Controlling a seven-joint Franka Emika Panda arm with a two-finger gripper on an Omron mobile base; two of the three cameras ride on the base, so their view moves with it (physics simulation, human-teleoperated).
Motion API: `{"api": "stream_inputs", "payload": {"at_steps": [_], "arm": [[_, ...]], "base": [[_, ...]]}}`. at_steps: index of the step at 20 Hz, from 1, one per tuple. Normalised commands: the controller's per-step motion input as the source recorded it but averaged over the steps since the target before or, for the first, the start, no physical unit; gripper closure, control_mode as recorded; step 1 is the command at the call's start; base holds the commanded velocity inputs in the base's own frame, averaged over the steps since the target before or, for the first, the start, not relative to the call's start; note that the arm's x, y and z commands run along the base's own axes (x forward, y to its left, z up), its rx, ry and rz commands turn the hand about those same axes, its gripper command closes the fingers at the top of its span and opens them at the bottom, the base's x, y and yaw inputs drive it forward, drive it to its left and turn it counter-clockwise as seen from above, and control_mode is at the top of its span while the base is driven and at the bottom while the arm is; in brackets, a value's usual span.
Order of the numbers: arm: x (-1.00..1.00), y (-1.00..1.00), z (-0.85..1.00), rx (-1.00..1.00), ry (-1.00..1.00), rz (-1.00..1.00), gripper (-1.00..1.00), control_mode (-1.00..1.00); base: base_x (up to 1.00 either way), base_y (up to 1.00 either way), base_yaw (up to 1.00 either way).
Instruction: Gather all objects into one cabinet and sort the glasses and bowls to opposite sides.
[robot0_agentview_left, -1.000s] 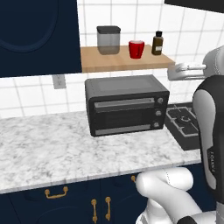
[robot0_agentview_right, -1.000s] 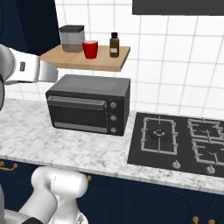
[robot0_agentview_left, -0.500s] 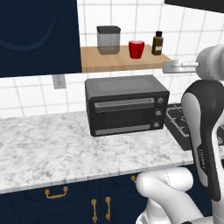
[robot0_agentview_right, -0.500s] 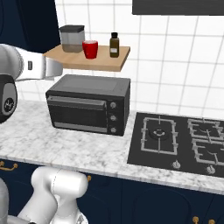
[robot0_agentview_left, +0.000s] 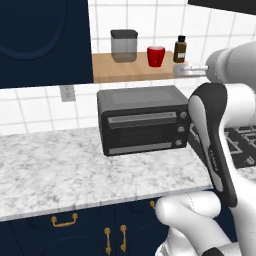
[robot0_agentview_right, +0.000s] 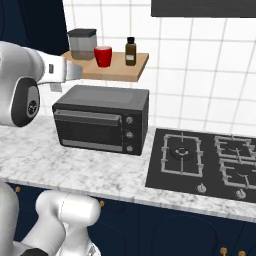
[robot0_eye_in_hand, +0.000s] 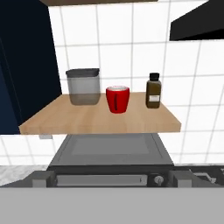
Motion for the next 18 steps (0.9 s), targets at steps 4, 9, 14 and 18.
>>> {"api": "stream_inputs", "payload": {"at_steps": [4, 9, 14, 18], "arm": [[0.44, 0.00, 0.00, 0.00, 0.00, 0.00, -1.00, -1.00], [0.59, 0.00, 0.00, 0.00, 0.00, 0.00, -1.00, -1.00], [0.67, 0.00, -0.04, 0.00, 0.00, 0.00, -1.00, -1.00], [0.63, 0.00, -0.16, 0.00, 0.00, 0.00, -1.00, -1.00]], "base": [[0.00, 0.00, 0.00], [0.00, 0.00, 0.00], [0.00, 0.00, 0.00], [0.00, 0.00, 0.00]]}}
